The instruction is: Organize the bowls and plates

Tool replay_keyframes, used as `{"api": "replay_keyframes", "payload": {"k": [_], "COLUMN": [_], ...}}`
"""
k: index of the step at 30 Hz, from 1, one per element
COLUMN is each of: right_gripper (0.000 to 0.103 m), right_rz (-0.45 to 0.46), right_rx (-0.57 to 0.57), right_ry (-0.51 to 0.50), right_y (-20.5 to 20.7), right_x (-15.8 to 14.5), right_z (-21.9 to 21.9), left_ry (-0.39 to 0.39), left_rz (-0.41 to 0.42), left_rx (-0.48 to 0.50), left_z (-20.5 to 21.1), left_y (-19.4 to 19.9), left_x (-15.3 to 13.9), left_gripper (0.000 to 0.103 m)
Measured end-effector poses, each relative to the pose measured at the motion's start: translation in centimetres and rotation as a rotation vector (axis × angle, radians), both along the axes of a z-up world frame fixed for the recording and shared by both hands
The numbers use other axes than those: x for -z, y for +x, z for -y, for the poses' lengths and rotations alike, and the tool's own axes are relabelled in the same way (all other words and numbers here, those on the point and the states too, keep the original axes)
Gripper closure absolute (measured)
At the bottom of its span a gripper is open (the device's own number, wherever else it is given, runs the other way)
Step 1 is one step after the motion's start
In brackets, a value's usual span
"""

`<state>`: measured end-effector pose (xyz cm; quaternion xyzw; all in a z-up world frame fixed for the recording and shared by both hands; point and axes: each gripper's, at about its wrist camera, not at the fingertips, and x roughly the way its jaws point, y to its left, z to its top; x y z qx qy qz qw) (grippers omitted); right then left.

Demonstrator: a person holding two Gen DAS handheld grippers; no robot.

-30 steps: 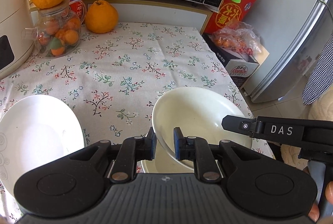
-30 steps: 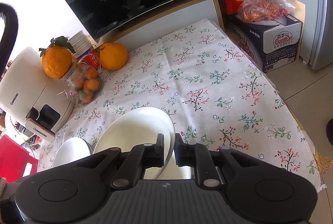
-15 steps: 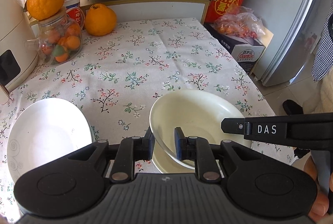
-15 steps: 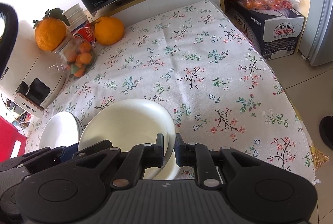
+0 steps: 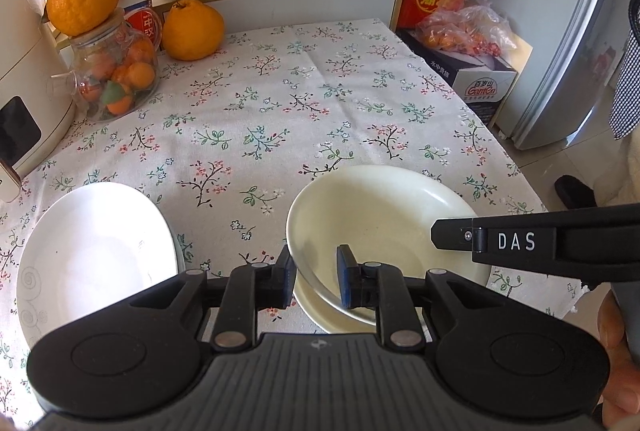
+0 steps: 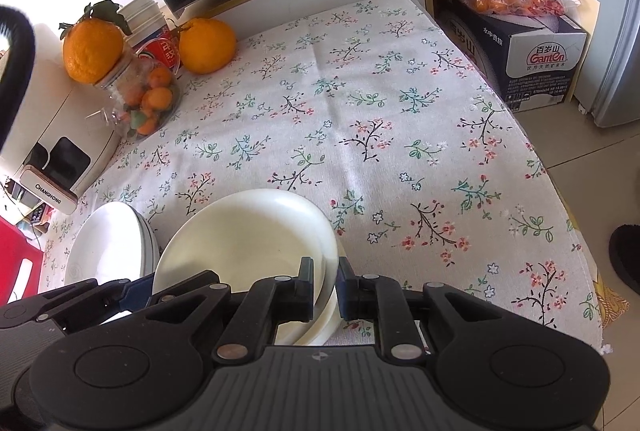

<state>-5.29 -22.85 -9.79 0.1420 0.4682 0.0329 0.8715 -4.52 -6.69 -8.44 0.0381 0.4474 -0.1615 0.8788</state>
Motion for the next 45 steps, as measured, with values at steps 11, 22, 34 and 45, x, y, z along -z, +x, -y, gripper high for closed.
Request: {"api": "replay_keyframes", "payload": {"k": [11, 22, 34, 45], "right_gripper": [0.082, 0.074, 0.069, 0.06], "right_rz": [-0.02, -0.015, 0.034, -0.002], "right_rx": [-0.025, -0.024, 0.019, 0.014], "right_ry": [-0.018, -0.012, 0.028, 0.043], "right_y": [0.2, 0.2, -0.4, 0.0], "right_x": [0.3, 0.1, -0.9, -0.1], "right_z": [-0.5, -0.4, 0.5, 0.6], "left_ry": [0.015, 0.008, -0.108, -0.116], "left_rz": [-0.018, -0.026, -0.052, -0.072], "left_rx": [0.013, -0.018, -0.084, -0.07], "left_z": [0.4, -0.2, -2.0, -1.9], "left_y": [0.0, 0.2, 0.7, 1.1], "left_x": [0.6, 0.4, -0.3, 0.1], "left_gripper": [0.077, 0.072, 0.071, 0.071]}}
